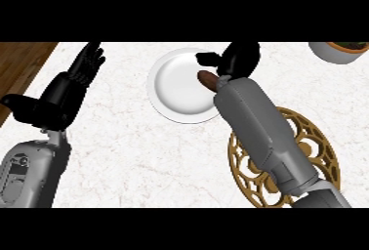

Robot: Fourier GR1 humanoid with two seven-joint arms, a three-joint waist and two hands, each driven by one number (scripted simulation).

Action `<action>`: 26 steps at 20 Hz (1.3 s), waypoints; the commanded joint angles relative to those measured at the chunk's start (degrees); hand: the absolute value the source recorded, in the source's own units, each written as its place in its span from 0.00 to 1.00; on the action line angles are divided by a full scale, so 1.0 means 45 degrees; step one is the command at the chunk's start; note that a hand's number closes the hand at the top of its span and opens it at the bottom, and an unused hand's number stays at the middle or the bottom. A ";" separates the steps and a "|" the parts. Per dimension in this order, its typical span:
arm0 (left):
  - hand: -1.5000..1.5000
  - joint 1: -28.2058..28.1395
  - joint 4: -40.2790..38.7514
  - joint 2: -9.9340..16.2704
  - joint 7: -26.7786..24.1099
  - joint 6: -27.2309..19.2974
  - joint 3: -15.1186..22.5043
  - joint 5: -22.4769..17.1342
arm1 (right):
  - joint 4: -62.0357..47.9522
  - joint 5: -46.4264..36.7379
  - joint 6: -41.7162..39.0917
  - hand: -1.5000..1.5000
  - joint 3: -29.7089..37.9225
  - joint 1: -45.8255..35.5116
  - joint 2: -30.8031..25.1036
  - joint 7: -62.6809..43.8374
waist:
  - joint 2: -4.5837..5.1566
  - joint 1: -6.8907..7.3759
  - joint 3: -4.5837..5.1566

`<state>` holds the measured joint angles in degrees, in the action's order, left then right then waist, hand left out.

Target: Pick the sweet potato from the placemat and place it in the plate

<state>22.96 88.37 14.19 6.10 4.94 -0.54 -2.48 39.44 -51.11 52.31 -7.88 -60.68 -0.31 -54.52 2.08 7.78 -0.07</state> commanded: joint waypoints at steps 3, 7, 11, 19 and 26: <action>0.50 -0.0338 -0.0127 -0.0279 -0.0266 -0.0398 -0.0046 0.0231 | -0.0176 0.0901 0.3824 0.00 -0.0760 0.0134 0.0066 -0.0390 | -0.0217 -0.0492 0.0013; 0.50 -0.0369 -0.0277 0.0352 0.0013 -0.0082 -0.0609 0.0022 | 0.0283 0.1559 0.4794 0.00 -0.1735 0.0761 0.0066 -0.0500 | -0.0350 -0.0997 0.0013; 0.50 -0.1222 0.0289 0.0257 0.0006 -0.0121 -0.0771 -0.0189 | 0.1462 0.1348 0.6282 0.00 -0.2977 0.2462 0.0066 -0.0635 | -0.0486 -0.1288 0.0015; 0.50 -0.2433 0.0528 0.0170 -0.0641 -0.0455 -0.0977 0.0328 | 0.6023 -0.1220 0.4840 0.00 -0.4312 0.6476 0.0068 -0.1905 | -0.0646 -0.2007 0.0030; 0.50 -0.2038 0.1773 0.0788 0.0790 0.0139 -0.1494 -0.0361 | 1.0317 -0.4222 0.3128 0.00 -0.4725 1.0383 0.0069 -0.2337 | -0.0552 -0.1876 0.0019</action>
<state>13.71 93.27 16.59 6.61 4.70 -6.36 -3.05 77.70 -64.19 68.05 -26.54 -23.06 -0.07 -63.95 -0.55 -0.93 0.05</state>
